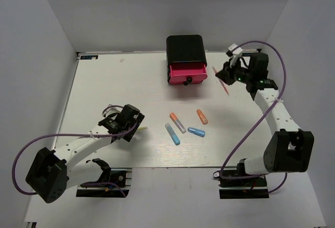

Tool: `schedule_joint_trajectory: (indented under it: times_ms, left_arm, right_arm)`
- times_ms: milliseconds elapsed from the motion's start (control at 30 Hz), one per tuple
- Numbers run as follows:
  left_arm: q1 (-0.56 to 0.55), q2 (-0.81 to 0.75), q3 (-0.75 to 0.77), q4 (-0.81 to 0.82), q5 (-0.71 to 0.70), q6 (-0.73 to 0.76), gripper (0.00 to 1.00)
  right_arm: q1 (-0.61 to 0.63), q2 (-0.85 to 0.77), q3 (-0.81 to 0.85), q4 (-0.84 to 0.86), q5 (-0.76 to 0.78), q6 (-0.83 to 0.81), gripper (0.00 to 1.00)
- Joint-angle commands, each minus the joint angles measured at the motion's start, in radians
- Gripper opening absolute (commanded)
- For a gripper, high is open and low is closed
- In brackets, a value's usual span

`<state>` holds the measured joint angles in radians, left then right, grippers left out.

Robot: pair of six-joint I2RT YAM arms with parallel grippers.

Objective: Sort the stationery into containers
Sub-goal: Pick up the pen from the center of the board, then place the pen in the drawer.

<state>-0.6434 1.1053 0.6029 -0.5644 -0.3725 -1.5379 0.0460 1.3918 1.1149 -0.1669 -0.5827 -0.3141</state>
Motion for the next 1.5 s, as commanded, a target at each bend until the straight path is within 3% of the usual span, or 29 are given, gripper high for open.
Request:
schedule_joint_trajectory:
  times_ms: [0,100,267,300,467,567,800,900,933,967,1033,1067,1100,1167,1300,1467]
  left_arm:
    - [0.004,-0.004,-0.005,-0.011,-0.002,-0.022,1.00]
    - [0.004,-0.004,-0.005,-0.011,-0.002,-0.022,1.00]
    - [0.004,0.014,-0.005,0.008,-0.002,-0.022,1.00]
    - [0.004,0.014,-0.005,-0.003,-0.002,-0.022,1.00]
    - [0.004,0.014,-0.005,-0.003,-0.002,-0.022,1.00]
    - [0.004,0.014,-0.005,-0.003,0.007,-0.022,1.00]
    - [0.004,0.024,-0.005,-0.014,0.007,-0.022,1.00]
    - [0.004,0.024,-0.005,-0.014,-0.002,-0.022,1.00]
    - [0.004,0.024,-0.005,-0.014,-0.002,-0.022,1.00]
    - [0.004,0.024,-0.005,-0.014,-0.002,-0.022,1.00]
    - [0.004,0.024,-0.014,-0.014,-0.002,-0.022,1.00]
    - [0.004,0.024,-0.014,-0.014,-0.002,-0.022,1.00]
    - [0.004,0.024,-0.014,-0.014,-0.002,-0.022,1.00]
    - [0.004,0.024,-0.014,-0.014,-0.002,-0.022,1.00]
    - [0.004,0.024,-0.014,-0.014,-0.002,-0.022,1.00]
    - [0.004,0.033,-0.014,-0.014,-0.002,-0.022,1.00]
  right_arm:
    - [0.005,-0.014,0.077,0.088,-0.313,-0.184,0.00]
    - [0.011,0.016,0.112,0.216,-0.422,-0.236,0.00]
    - [0.023,0.225,0.281,0.398,-0.681,-0.206,0.00]
    - [0.035,0.301,0.342,0.499,-0.692,-0.186,0.00]
    - [0.071,0.447,0.465,0.775,-0.790,0.042,0.00]
    - [0.087,0.552,0.523,0.996,-0.839,0.281,0.00]
    - [0.127,0.590,0.500,0.972,-0.832,0.280,0.00]
    - [0.130,0.586,0.482,0.888,-0.801,0.231,0.00]
    - [0.130,0.584,0.484,0.850,-0.793,0.133,0.00]
    - [0.129,0.578,0.505,0.746,-0.778,0.078,0.02]
    - [0.137,0.578,0.534,0.488,-0.715,-0.221,0.03]
    - [0.146,0.587,0.580,0.214,-0.695,-0.297,0.03]
    - [0.147,0.604,0.623,0.129,-0.681,-0.438,0.03]
    - [0.153,0.619,0.669,-0.009,-0.655,-0.560,0.03]
    - [0.155,0.604,0.651,-0.058,-0.593,-0.641,0.04]
    - [0.155,0.593,0.654,-0.117,-0.589,-0.664,0.19]
